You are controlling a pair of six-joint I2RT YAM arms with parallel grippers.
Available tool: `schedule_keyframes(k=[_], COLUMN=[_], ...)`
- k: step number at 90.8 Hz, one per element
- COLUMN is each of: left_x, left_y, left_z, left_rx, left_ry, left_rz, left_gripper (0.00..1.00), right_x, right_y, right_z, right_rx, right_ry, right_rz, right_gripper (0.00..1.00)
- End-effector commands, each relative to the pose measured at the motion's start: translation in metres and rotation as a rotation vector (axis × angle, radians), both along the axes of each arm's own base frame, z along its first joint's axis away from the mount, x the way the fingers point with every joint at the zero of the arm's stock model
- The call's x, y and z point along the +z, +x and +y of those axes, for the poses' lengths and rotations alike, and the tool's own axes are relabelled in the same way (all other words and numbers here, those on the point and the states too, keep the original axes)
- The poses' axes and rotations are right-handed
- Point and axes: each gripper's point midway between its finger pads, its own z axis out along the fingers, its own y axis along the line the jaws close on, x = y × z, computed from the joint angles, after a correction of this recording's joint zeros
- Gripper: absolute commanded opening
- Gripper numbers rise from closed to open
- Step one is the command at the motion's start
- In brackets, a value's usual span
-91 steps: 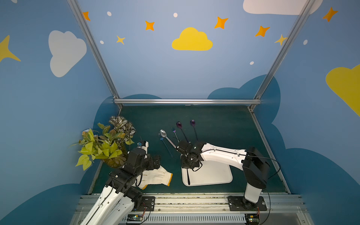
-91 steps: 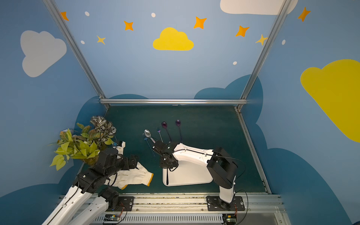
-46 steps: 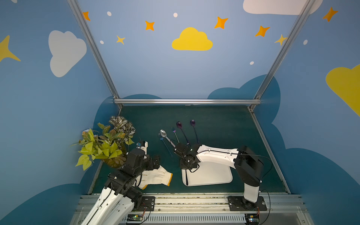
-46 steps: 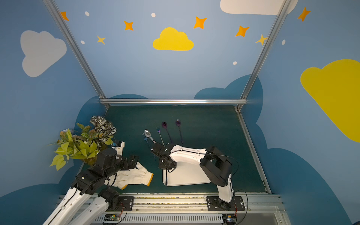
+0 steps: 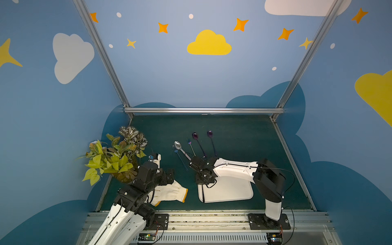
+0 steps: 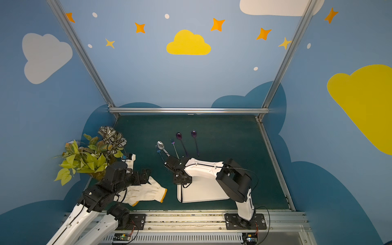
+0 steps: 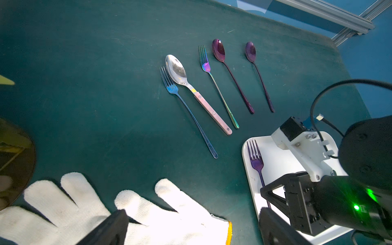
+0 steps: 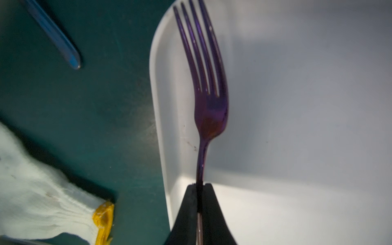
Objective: Set the spoon and fork side by side
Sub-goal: Place the fork on the tray.
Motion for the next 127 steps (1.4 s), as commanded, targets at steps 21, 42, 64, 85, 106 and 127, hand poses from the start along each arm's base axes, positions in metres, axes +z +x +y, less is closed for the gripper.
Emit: schedule_keyframes(k=[21, 42, 64, 85, 106, 127], left_x=[-0.001, -0.001, -0.002, -0.002, -0.003, -0.003], left_y=[0.002, 0.002, 0.002, 0.002, 0.002, 0.002], left_z=[0.002, 0.003, 0.003, 0.003, 0.003, 0.003], left_rx=[0.002, 0.006, 0.006, 0.009, 0.009, 0.012], left_ry=[0.013, 0.016, 0.018, 0.018, 0.019, 0.02], left_rz=[-0.01, -0.01, -0.007, -0.006, -0.004, -0.006], left_gripper=[1.0, 1.0, 1.0, 1.0, 1.0, 1.0], right_x=[-0.014, -0.02, -0.026, -0.029, -0.034, -0.035], right_y=[0.01, 0.01, 0.006, 0.005, 0.006, 0.003], right_z=[-0.002, -0.005, -0.001, 0.003, 0.002, -0.007], right_rx=[0.031, 0.044, 0.035, 0.036, 0.063, 0.047], right_ry=[-0.035, -0.032, 0.041, 0.171, 0.244, 0.29], right_rz=[-0.007, 0.022, 0.05, 0.099, 0.155, 0.183], right_gripper=[0.0, 0.0, 0.0, 0.0, 0.07, 0.16])
